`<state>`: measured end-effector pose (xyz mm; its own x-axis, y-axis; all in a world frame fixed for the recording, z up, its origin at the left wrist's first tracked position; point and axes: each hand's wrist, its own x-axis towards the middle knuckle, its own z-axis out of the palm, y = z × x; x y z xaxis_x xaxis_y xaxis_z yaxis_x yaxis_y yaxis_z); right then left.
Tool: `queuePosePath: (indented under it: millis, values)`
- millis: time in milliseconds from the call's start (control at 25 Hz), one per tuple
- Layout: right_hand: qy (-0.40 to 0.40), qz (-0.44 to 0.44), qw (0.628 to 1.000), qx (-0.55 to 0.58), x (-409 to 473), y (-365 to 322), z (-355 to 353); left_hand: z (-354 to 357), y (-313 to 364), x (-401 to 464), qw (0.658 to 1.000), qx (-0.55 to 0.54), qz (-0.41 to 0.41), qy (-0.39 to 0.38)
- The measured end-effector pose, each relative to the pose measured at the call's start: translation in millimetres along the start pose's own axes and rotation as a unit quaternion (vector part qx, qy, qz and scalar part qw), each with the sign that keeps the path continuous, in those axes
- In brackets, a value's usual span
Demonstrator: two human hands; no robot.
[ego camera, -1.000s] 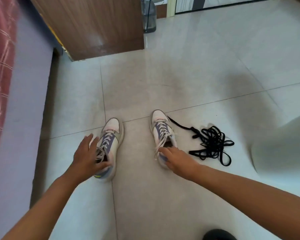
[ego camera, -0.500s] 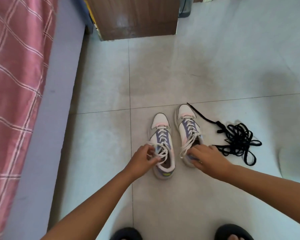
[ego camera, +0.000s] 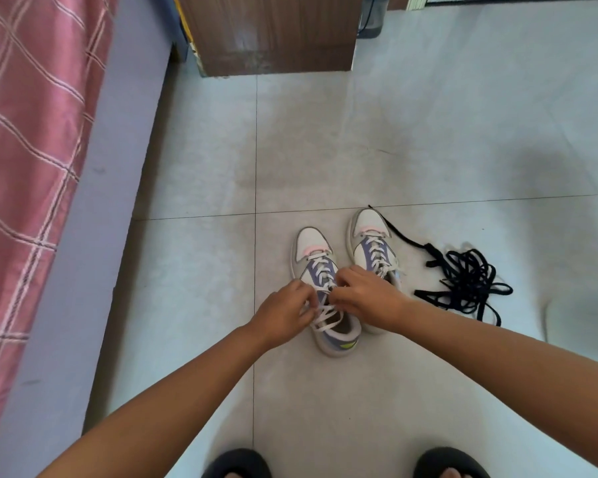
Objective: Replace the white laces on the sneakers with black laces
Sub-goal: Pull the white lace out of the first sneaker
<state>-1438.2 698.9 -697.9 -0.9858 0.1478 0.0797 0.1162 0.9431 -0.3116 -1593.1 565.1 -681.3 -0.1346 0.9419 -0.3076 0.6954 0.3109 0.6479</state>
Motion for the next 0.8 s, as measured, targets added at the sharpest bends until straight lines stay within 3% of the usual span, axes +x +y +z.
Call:
queuePosePath:
  millis: [40,120,240,320,360,520,720,800]
  values:
    - [0.005,0.025,0.998,0.050,1,-2,-1,-3,1,1,1.000,-0.019,-0.003,0.015]
    - [0.004,0.178,0.962,0.205,2,-9,-6,-11,6,6,0.995,-0.075,-0.016,0.059]
    - [0.038,0.395,0.806,0.439,5,-15,-15,-14,14,8,0.959,-0.231,-0.084,0.143]
    - [0.078,0.438,0.719,0.534,8,-14,-24,-7,14,7,0.945,-0.251,-0.133,0.164]
    - [0.078,0.447,0.698,0.554,9,-14,-28,-2,13,5,0.955,-0.220,-0.134,0.148]
    - [0.060,0.452,0.674,0.581,11,-20,-31,15,18,1,0.989,-0.113,-0.063,0.074]
    - [0.060,0.447,0.684,0.573,11,-19,-37,14,25,16,0.990,-0.052,-0.091,0.094]
    - [0.041,0.442,0.699,0.561,11,-22,-38,15,25,19,0.993,-0.014,-0.064,0.096]
